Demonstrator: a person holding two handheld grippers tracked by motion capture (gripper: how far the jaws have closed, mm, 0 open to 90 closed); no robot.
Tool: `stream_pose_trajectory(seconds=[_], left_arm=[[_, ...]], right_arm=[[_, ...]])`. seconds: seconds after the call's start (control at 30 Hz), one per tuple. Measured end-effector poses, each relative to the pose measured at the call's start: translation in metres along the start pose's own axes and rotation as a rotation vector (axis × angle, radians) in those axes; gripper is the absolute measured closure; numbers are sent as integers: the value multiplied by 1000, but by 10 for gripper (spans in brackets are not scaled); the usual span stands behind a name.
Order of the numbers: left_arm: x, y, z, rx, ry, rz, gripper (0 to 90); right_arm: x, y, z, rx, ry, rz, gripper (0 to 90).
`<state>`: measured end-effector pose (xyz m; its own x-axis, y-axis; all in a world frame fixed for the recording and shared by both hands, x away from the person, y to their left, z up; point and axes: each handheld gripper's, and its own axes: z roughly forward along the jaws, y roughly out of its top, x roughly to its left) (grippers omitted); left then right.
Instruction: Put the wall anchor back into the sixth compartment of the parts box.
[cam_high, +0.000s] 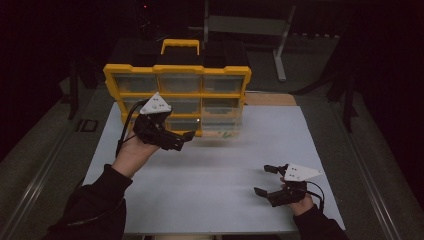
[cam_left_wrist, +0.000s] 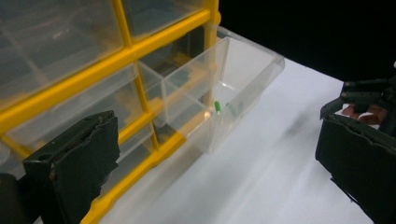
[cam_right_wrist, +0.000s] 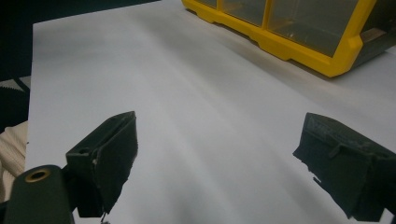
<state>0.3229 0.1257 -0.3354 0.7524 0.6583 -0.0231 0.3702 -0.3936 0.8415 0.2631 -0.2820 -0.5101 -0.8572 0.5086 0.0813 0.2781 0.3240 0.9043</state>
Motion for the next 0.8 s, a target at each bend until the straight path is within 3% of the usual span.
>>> stream_pose_trajectory(seconds=[0.4,0.8], left_arm=[[2,-37,-5,-19,32,-35,0],[-12,-78,-1,-13,38,-55,0]], right_arm=[[0,0,0,1,0,-2,121],[1,1,0,1,2,-2,121]])
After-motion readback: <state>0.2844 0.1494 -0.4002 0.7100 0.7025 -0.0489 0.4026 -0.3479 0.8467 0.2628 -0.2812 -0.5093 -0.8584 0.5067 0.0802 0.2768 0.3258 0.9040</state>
